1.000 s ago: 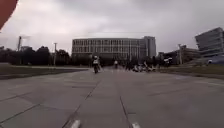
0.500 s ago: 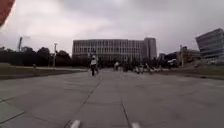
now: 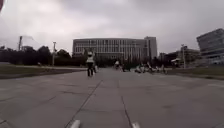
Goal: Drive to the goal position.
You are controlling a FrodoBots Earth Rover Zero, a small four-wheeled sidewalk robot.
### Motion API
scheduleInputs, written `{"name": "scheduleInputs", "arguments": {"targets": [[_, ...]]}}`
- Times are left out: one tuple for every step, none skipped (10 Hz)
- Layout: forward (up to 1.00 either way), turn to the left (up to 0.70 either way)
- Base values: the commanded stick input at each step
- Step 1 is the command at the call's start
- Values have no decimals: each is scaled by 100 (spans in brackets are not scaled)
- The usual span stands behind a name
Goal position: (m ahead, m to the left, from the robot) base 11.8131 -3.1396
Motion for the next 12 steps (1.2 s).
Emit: {"name": "scheduleInputs", "arguments": {"targets": [[70, 0], [70, 0], [70, 0], [70, 0], [70, 0], [70, 0], [70, 0], [70, 0], [70, 0], [70, 0], [70, 0], [70, 0]]}}
